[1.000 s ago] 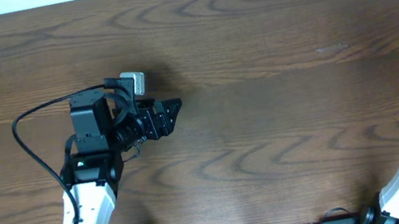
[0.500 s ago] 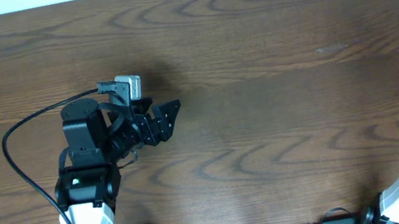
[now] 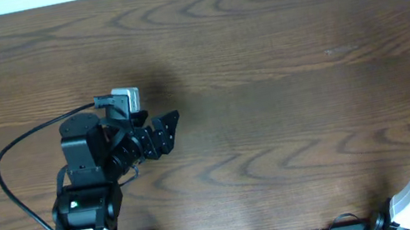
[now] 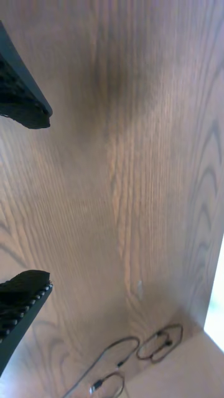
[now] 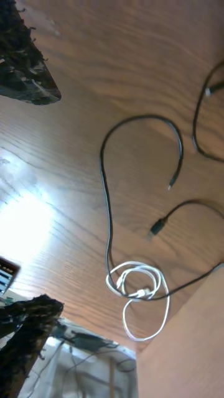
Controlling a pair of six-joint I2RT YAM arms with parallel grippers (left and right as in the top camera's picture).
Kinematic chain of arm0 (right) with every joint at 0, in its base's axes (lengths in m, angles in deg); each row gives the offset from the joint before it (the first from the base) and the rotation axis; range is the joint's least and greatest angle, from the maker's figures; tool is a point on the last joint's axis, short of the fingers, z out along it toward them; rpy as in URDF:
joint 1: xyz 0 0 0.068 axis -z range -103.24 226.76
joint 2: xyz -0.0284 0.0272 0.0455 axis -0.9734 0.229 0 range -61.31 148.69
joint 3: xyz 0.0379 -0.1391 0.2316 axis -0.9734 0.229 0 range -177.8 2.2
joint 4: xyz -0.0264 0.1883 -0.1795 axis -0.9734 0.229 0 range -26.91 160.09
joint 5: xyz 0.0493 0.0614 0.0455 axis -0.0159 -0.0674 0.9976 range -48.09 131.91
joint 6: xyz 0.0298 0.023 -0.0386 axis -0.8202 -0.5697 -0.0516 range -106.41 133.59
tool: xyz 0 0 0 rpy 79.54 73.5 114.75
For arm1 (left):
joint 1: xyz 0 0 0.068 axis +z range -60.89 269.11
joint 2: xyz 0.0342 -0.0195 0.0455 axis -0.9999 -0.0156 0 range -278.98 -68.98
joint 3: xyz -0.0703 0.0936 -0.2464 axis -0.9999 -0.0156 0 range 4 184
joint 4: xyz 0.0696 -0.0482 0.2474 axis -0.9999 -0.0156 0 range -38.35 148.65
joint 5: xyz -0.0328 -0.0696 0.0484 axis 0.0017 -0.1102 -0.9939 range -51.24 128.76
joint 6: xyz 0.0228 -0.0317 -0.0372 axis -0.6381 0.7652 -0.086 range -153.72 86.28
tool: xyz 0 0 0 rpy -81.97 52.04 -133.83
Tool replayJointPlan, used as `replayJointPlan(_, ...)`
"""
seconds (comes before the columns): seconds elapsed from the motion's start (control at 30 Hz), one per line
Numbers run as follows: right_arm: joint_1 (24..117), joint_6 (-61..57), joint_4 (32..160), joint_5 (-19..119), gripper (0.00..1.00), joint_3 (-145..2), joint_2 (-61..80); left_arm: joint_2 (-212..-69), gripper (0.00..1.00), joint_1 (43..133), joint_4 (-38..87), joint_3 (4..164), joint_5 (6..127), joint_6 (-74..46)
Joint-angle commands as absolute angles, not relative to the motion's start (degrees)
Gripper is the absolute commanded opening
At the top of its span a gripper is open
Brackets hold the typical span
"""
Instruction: Untangle cables
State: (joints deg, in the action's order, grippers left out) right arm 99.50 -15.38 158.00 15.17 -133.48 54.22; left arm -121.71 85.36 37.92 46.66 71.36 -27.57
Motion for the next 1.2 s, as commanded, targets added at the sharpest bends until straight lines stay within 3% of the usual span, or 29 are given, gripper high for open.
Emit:
replayJointPlan(0.0, 96.8, -8.1, 156.2, 19.6, 0.96, -133.7, 49.7, -120.3, 0.79, 85.6, 37.9, 46.5, 68.7, -28.3)
replayJointPlan(0.17, 94.8, 10.8, 152.1, 41.1, 0.97, -133.6, 48.5, -119.0, 0.8, 85.6, 37.9, 46.5, 65.4, -28.4)
replayJointPlan(0.43, 94.6, 15.6, 149.8, 50.6, 0.99, -132.6, 48.5, -117.7, 0.98, 85.6, 39.7, 46.5, 62.4, -28.6)
replayJointPlan(0.7, 94.0, 15.4, 148.8, 50.7, 0.99, -126.8, 48.5, -117.7, 0.98, 85.6, 41.6, 46.6, 61.3, -28.6)
replayJointPlan(1.17, 85.9, 8.8, 122.0, 41.6, 0.99, -84.2, 26.6, -116.3, 0.98, 85.6, 40.7, 46.7, 52.6, -28.8)
